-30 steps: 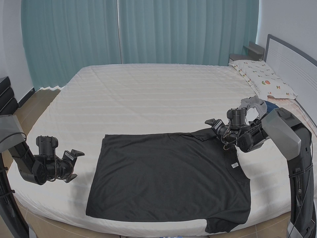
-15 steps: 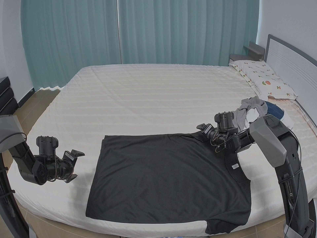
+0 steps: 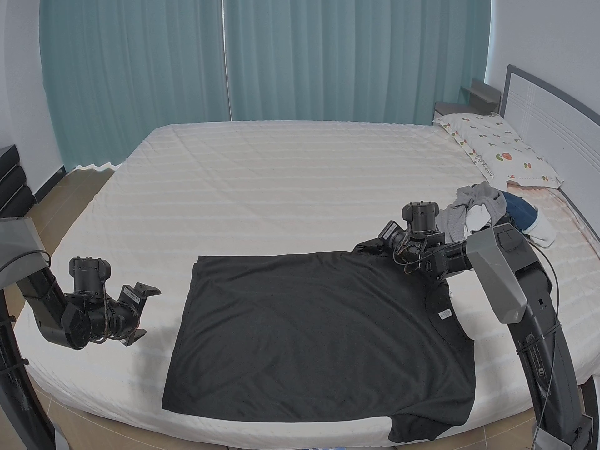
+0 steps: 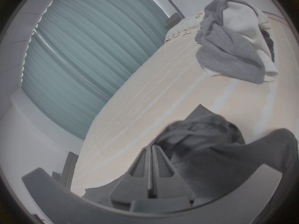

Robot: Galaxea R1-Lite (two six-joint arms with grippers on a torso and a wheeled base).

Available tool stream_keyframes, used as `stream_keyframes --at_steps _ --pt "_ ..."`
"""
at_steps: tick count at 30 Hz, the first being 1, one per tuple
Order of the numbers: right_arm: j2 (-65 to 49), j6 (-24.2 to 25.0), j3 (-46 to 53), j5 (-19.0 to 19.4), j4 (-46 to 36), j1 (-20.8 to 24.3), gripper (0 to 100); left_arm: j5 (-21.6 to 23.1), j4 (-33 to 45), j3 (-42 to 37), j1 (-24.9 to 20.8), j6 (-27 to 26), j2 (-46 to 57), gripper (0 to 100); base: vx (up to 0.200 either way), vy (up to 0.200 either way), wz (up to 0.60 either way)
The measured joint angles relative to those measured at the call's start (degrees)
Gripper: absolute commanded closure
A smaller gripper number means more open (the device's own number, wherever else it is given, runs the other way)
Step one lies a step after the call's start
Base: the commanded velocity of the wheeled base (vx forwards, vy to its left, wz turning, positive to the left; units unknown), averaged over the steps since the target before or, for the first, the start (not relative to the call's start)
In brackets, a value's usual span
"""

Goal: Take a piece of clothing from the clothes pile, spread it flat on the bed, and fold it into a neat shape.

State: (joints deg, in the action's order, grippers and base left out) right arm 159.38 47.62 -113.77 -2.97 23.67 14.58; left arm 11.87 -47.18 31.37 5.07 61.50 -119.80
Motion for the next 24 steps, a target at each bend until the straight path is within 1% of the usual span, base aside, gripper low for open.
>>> stream_keyframes --at_steps 2,5,9,11,14,15,19,24 --pt "0.3 -0.5 -0.5 1.5 2.3 0.1 100 0.0 0.0 0.0 0.0 0.0 0.0 0 0.000 0.000 0.00" --pt "0.8 -1.6 -0.7 2.8 8.1 0.3 100 0.0 0.0 0.0 0.0 0.0 0.0 0 0.000 0.000 0.00" --pt "1.2 -2.6 -0.8 3.3 13.3 0.5 100 0.0 0.0 0.0 0.0 0.0 0.0 0 0.000 0.000 0.00" --pt "1.3 -3.6 -0.9 3.8 15.0 0.5 100 0.0 0.0 0.0 -0.1 0.0 0.0 0 0.000 0.000 0.00" --pt "1.6 -4.9 -0.9 4.6 14.9 0.5 100 0.0 0.0 0.0 -0.1 0.0 0.0 0 0.000 0.000 0.00" --pt "2.0 -5.8 -0.9 5.0 14.9 0.5 0 0.0 0.0 0.0 -0.2 0.0 0.0 0 0.000 0.000 0.00" --pt "3.4 -6.9 -0.8 6.1 14.7 0.2 0 0.0 0.0 -0.1 -0.2 0.0 0.0 0 0.000 0.000 0.00" --pt "4.0 -7.0 -0.8 5.9 13.1 -0.4 0 0.0 0.0 -0.1 -0.2 0.0 0.0 0 0.000 0.000 0.00"
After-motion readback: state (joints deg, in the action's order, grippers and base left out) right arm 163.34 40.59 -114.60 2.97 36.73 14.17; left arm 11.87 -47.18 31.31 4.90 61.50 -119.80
